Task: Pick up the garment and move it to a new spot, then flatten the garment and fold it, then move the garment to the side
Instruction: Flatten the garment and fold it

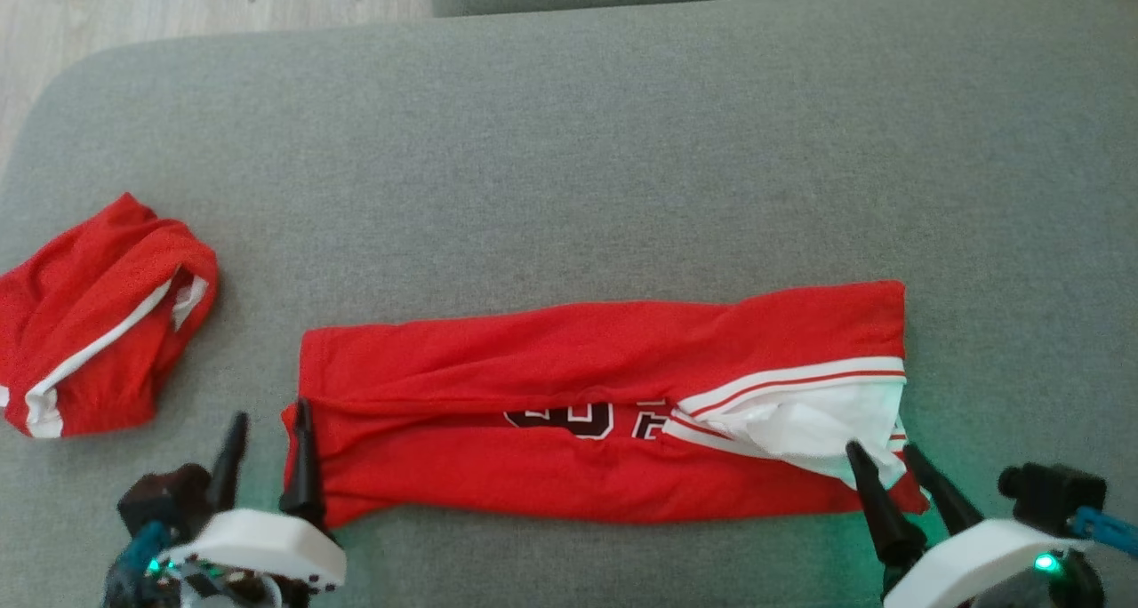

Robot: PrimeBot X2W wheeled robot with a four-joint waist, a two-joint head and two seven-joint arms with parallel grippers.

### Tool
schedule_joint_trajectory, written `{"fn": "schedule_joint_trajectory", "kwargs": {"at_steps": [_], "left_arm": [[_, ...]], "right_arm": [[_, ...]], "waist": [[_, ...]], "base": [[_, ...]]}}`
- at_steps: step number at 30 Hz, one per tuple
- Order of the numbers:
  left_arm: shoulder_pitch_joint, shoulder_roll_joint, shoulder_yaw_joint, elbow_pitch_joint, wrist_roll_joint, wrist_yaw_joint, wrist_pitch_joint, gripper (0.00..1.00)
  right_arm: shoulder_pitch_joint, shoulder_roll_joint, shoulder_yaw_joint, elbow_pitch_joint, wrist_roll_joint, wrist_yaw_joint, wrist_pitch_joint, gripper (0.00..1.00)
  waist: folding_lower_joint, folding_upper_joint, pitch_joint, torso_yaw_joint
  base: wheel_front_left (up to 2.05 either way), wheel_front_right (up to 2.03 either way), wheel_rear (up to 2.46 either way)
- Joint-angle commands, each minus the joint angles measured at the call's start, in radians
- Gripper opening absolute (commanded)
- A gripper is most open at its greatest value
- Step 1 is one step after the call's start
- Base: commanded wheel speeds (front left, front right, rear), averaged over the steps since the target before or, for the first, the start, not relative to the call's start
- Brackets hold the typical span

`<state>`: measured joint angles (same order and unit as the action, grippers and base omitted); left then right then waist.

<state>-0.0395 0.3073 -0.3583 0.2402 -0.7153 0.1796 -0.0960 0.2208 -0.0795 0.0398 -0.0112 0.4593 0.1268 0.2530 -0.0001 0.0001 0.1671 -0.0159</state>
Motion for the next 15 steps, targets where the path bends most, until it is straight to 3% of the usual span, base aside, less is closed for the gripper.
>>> {"fn": "schedule_joint_trajectory", "kwargs": {"at_steps": [1,6,15], "left_arm": [[-0.015,0.036,0.037,-0.041,0.059,0.031,-0.058,1.00],[-0.011,0.036,0.041,-0.123,0.190,0.124,-0.148,1.00],[-0.015,0.030,0.043,-0.253,0.291,0.154,-0.164,1.00]], "right_arm": [[-0.029,-0.013,0.026,-0.061,-0.018,0.004,-0.021,1.00],[-0.056,-0.009,0.002,-0.181,-0.085,0.004,-0.088,1.00],[-0.095,0.011,-0.041,-0.311,-0.226,0.004,-0.172,1.00]], "waist": [[0.0001,-0.0001,-0.008,0.003],[0.0001,-0.0001,-0.031,0.018],[0.0001,-0.0001,-0.048,0.037]], "base": [[0.00,0.00,0.00],[0.00,0.00,0.00],[0.00,0.00,0.00]]}}
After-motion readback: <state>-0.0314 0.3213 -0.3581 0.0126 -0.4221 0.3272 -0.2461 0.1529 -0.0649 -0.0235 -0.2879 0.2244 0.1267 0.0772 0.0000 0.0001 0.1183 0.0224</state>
